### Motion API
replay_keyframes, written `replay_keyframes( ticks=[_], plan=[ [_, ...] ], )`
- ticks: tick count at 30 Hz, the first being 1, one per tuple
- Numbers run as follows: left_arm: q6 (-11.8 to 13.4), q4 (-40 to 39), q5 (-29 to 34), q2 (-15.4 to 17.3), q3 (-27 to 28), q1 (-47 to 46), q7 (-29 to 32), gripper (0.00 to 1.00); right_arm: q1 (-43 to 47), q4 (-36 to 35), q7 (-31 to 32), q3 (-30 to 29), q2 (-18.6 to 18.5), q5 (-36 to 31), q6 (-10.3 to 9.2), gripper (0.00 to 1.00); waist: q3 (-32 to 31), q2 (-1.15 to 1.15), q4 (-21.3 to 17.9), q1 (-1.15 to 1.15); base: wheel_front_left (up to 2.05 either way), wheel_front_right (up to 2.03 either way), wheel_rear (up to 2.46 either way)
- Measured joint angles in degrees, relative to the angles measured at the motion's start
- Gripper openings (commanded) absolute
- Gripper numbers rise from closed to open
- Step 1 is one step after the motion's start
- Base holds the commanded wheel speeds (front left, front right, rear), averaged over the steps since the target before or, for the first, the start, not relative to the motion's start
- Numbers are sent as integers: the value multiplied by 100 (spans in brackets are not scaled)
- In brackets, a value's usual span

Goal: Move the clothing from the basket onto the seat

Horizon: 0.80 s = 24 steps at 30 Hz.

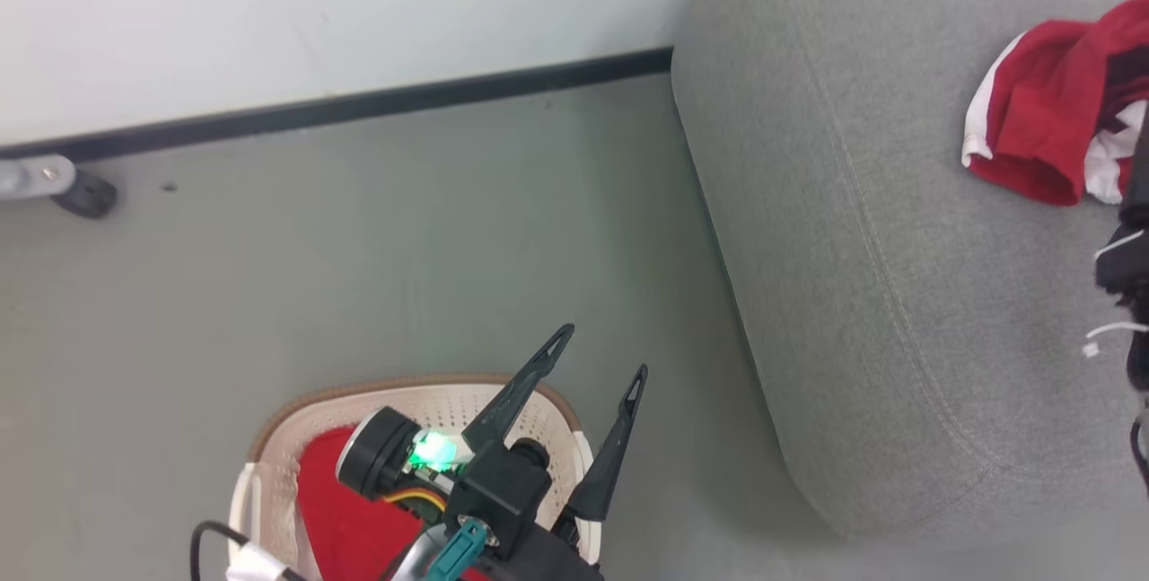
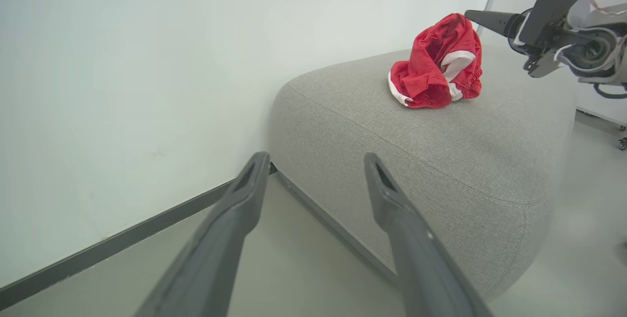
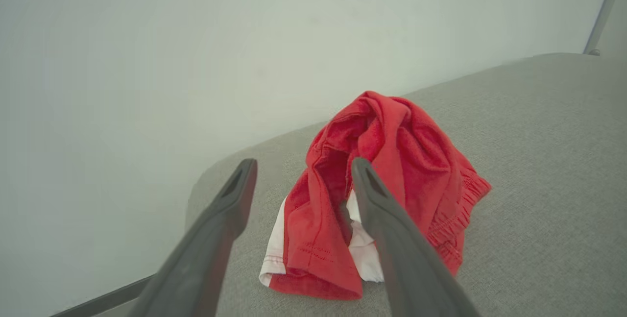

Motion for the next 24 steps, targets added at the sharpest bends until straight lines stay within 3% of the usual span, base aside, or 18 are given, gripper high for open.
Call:
replay_keyframes(
  ticks=[8,24],
  plan=[
    [137,96,-212,-25,261,436,-143,100,853,-968,0,254,309,-224,52,100,-626,0,165,0,0,0,0],
    [283,135,-292,53,946,1034,-285,100,2338,-2141,-1,647,684,-552,59,100,-1435,0,536,0,0,0,0]
  ],
)
